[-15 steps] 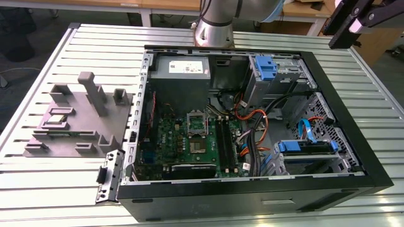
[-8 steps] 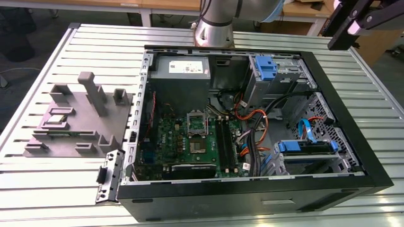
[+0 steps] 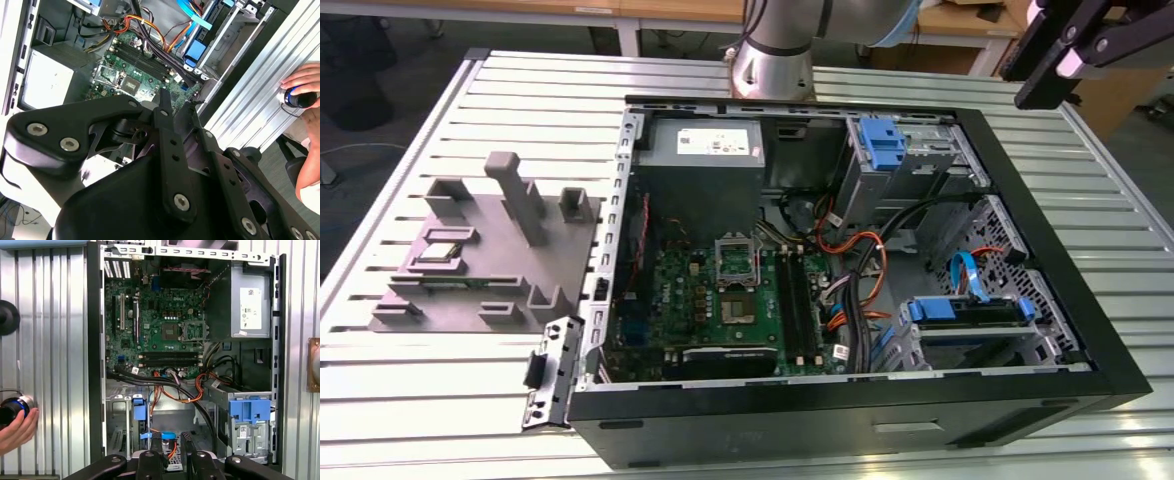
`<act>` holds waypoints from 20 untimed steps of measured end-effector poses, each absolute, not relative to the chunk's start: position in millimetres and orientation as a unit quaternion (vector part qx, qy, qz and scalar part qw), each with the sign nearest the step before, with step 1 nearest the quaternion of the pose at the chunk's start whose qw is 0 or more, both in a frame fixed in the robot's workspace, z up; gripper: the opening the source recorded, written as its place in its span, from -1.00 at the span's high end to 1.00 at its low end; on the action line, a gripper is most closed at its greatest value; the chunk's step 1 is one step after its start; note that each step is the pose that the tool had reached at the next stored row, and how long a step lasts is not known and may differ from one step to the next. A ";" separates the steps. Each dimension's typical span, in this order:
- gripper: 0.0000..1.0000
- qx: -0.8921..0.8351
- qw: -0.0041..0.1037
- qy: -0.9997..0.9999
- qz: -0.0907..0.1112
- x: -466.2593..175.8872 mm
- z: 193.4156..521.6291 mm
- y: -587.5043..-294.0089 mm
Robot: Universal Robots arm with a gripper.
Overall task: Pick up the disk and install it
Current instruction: 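Insert the first disk wire, then insert the second disk wire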
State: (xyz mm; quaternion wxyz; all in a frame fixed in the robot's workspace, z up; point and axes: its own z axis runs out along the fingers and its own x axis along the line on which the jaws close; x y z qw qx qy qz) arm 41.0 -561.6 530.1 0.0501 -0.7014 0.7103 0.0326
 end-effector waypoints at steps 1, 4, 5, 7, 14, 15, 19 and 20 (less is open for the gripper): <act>0.41 -0.701 0.050 0.710 0.033 41.0 530.1 -561.6; 0.41 -0.701 0.050 0.710 0.033 41.1 530.0 -561.6; 0.41 -0.701 0.050 0.710 0.033 41.2 529.7 -561.5; 0.41 -0.701 0.050 0.710 0.033 42.4 528.2 -560.8; 0.41 -0.701 0.050 0.710 0.033 42.7 527.3 -560.7; 0.41 -0.701 0.050 0.710 0.033 42.7 527.3 -560.7; 0.41 -0.701 0.048 0.710 0.032 44.8 526.2 -560.2; 0.41 -0.701 0.048 0.710 0.032 46.1 525.6 -560.3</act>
